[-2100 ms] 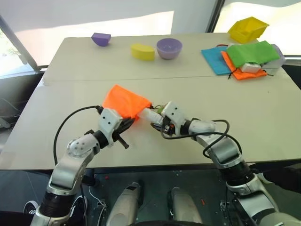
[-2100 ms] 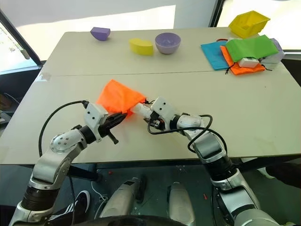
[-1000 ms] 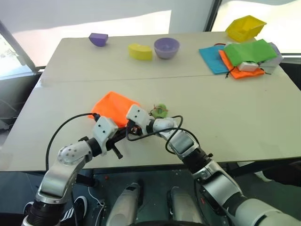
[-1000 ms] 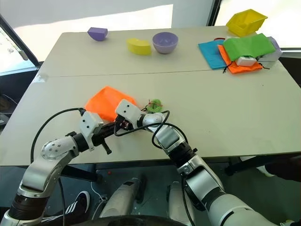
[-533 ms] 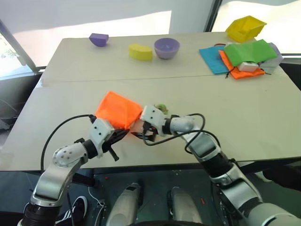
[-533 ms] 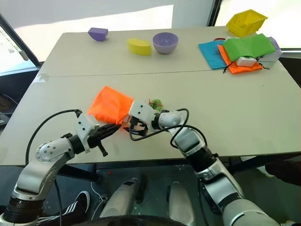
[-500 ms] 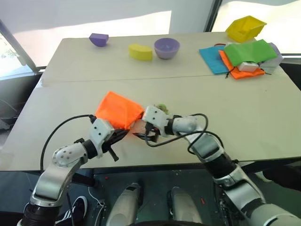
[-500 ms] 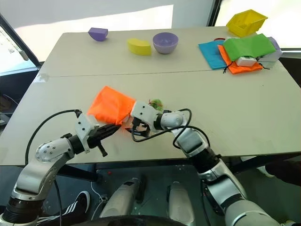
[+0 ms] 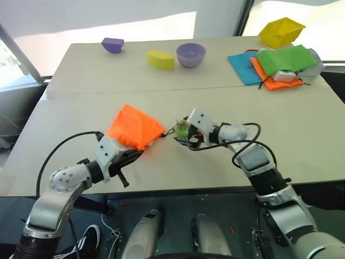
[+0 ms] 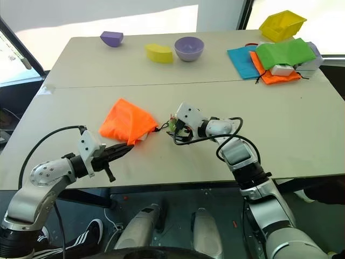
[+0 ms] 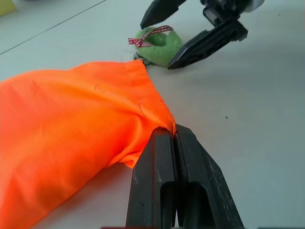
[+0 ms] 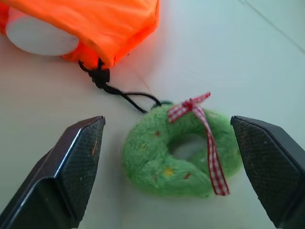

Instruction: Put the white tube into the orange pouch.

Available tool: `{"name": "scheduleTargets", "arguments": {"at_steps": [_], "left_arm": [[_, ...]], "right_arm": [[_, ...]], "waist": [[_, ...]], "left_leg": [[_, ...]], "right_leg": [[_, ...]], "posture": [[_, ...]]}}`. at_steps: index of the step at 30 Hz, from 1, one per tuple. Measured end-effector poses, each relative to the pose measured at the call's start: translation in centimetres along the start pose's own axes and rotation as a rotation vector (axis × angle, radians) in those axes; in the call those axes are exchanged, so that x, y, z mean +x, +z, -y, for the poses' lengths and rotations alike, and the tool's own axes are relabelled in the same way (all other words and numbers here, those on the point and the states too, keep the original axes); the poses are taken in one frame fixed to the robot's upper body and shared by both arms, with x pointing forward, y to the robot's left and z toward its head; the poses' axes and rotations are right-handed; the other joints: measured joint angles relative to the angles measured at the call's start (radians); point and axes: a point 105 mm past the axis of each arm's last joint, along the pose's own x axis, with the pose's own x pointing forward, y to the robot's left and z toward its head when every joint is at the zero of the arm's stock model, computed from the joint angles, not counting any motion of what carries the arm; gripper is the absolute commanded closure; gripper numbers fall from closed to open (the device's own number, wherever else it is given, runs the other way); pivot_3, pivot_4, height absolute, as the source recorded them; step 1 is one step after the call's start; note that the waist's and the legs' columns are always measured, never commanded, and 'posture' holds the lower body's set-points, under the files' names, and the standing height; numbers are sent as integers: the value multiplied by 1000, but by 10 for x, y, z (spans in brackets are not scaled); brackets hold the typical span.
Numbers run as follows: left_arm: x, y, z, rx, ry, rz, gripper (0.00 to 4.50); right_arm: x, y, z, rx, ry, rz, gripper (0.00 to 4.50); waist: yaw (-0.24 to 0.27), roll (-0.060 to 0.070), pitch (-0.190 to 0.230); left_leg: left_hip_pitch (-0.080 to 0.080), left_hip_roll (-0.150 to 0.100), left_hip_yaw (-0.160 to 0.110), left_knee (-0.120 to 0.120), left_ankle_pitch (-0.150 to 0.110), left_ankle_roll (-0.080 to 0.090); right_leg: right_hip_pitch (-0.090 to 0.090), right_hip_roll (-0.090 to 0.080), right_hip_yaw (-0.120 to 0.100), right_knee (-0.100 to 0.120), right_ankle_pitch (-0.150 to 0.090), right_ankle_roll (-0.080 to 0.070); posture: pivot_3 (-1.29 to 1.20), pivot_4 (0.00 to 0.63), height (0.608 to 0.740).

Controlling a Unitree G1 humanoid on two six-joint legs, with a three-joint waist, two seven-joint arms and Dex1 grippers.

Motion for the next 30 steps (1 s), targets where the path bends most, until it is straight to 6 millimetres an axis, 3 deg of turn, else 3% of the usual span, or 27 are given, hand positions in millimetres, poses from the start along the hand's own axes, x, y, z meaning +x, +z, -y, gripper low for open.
{"name": "scheduleTargets", "arguments": {"at_steps": [5,8,14,16,19,22,28,29,30], "left_arm": [[-1,-1,1,-3,3,-1,4500],[-1,-1,2,-5,3,-3,4500],[-2,-3,3,-9,3,-6,4500],[-1,-3,3,-9,2,-5,4500],[-1,-2,3,-22,-2,-3,4500],[-4,-5,7,-125,-34,1,3637],[-13,-1,13,-224,-106,45,505],[-15,0,12,-221,-105,47,158],[-18,3,11,-215,-122,52,158]], "right_arm": [[3,-3,12,-23,-25,-18,92],[4,-6,10,5,-5,-13,942],[2,-6,13,-1,-13,-7,3986],[1,-5,15,-2,-13,-3,4447],[-2,-6,18,13,-14,2,4447],[-9,-8,18,53,-15,8,4500],[-31,4,18,142,-29,69,4500],[-34,7,19,145,-31,80,4500],[-39,9,19,147,-36,93,4500]], "waist": [[0,0,0],[1,0,0],[0,0,0],[0,0,0],[0,0,0],[2,0,0],[0,0,0],[0,0,0],[0,0,0]], "left_leg": [[4,0,0,0,0,0],[7,0,0,0,0,0],[7,0,0,0,0,0],[7,0,0,-1,0,0],[6,0,0,-1,0,0],[6,0,0,-1,0,0],[4,0,0,-1,0,0],[4,0,0,-1,0,0],[4,0,0,-1,0,0]], "right_leg": [[4,0,0,0,0,0],[6,0,0,0,0,0],[6,0,0,0,0,-1],[6,0,0,0,0,-1],[5,0,0,0,0,-1],[5,0,0,0,0,0],[4,-1,1,0,0,-1],[4,-1,0,0,0,-1],[4,-1,0,0,-1,-1]], "posture": [[0,150,740],[0,150,740],[0,150,740],[0,150,740],[0,150,740],[0,150,740],[0,150,740],[0,150,740],[0,150,740]]}}
